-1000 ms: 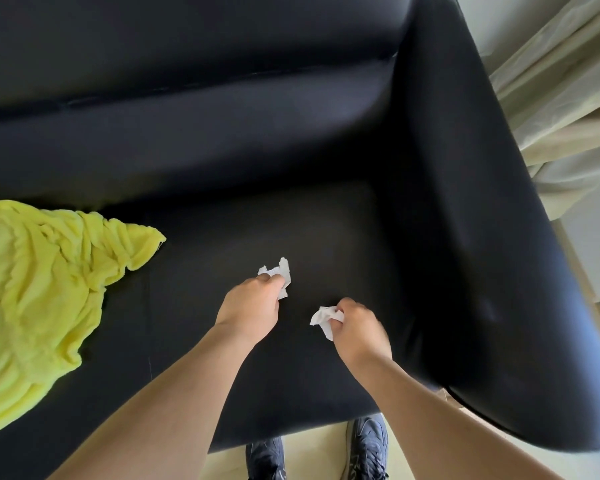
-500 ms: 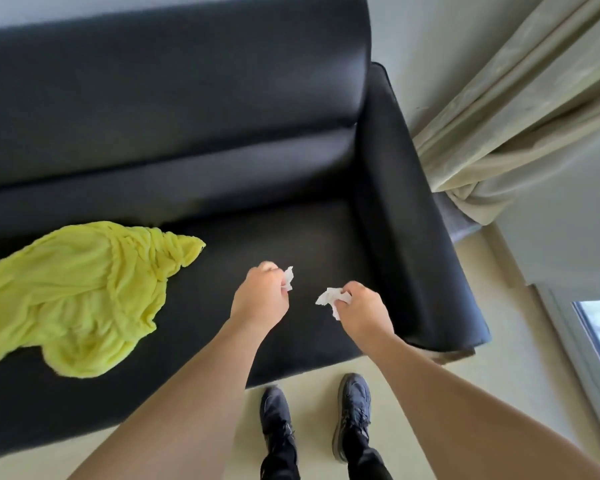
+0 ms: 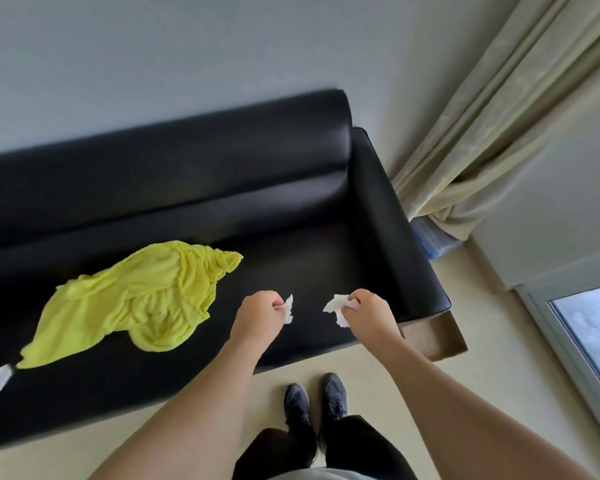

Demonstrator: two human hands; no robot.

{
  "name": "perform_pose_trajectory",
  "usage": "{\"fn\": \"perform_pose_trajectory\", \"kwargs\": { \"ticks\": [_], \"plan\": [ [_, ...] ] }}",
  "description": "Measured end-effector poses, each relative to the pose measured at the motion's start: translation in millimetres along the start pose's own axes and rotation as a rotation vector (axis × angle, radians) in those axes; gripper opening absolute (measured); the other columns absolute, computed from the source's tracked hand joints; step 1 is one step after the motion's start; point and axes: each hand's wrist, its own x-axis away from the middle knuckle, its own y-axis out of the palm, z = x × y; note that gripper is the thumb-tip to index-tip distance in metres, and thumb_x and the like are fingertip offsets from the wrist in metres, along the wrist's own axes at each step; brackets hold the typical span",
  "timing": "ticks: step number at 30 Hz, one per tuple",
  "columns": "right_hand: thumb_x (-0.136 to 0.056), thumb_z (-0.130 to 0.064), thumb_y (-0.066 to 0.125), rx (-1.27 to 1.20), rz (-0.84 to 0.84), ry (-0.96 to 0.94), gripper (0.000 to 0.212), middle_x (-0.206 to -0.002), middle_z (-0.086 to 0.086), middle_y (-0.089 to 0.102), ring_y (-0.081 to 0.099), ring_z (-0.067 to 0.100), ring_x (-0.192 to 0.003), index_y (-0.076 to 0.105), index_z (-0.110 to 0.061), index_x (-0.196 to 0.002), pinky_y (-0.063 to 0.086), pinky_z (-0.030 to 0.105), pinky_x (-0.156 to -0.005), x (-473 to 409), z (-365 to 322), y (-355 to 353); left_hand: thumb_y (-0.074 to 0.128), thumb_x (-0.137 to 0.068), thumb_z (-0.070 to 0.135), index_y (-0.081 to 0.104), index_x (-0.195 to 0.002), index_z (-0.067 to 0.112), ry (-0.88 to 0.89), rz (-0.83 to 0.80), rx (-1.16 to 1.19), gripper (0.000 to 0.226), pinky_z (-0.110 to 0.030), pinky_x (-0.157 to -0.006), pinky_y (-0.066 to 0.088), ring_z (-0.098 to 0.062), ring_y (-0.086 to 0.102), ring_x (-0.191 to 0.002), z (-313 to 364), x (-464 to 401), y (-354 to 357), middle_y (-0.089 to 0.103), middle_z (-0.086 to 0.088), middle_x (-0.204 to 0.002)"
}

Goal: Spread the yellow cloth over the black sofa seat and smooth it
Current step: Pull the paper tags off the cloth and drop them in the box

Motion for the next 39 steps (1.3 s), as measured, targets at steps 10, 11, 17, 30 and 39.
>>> {"fn": "perform_pose_trajectory", "kwargs": {
  "ticks": [10,11,17,30,39],
  "plan": [
    [-0.089,-0.018,0.051,0.017,0.009,-0.081,0.011,-0.078,-0.006,0.06,0.056,0.015,-0.068,0.06,-0.018,-0.094,0.048,0.029,-0.06,46,-70,61,0.05,-0.092,0.02,0.07,-0.084,0.014,0.082,0.076,0.1,0.023,-0.031,-0.056,0.045,-0.013,0.061,-0.068,-63,27,-53,0.068,0.001,-0.076],
    [-0.088,-0.017,0.05,0.019,0.021,-0.079,0.011,-0.078,-0.006,0.059,0.056,0.015,-0.067,0.06,-0.018,-0.093,0.047,0.028,-0.059,52,-79,73,0.049,-0.091,0.018,0.071,-0.084,0.016,0.089,0.081,0.111,0.022,-0.032,-0.057,0.046,-0.017,0.062,-0.071,-79,28,-63,0.067,0.0,-0.076],
    [-0.09,-0.017,0.05,0.009,0.049,-0.063,0.009,-0.078,-0.006,0.057,0.054,0.013,-0.068,0.059,-0.017,-0.093,0.044,0.025,-0.056,105,-145,169,0.047,-0.09,0.014,0.06,-0.069,0.018,0.091,0.075,0.099,0.025,-0.027,-0.052,0.033,-0.018,0.05,-0.063,-196,36,-127,0.057,0.004,-0.065],
    [-0.087,-0.016,0.05,0.006,-0.051,-0.097,0.016,-0.087,0.003,0.06,0.051,0.017,-0.067,0.061,-0.009,-0.097,0.04,0.024,-0.054,152,-248,299,0.053,-0.091,0.025,0.059,-0.069,0.006,0.033,0.097,0.174,0.03,-0.032,-0.052,0.032,-0.018,0.044,-0.058,-337,61,-215,0.056,-0.008,-0.063],
    [-0.088,-0.014,0.052,-0.036,-0.049,-0.045,0.009,-0.076,0.0,0.052,0.045,0.015,-0.061,0.055,-0.013,-0.08,0.035,0.023,-0.051,186,-318,409,0.052,-0.09,0.027,0.064,-0.076,0.009,0.01,0.06,0.185,0.025,-0.032,-0.054,0.032,-0.017,0.044,-0.059,-471,52,-270,0.058,-0.007,-0.068]
  ]
}}
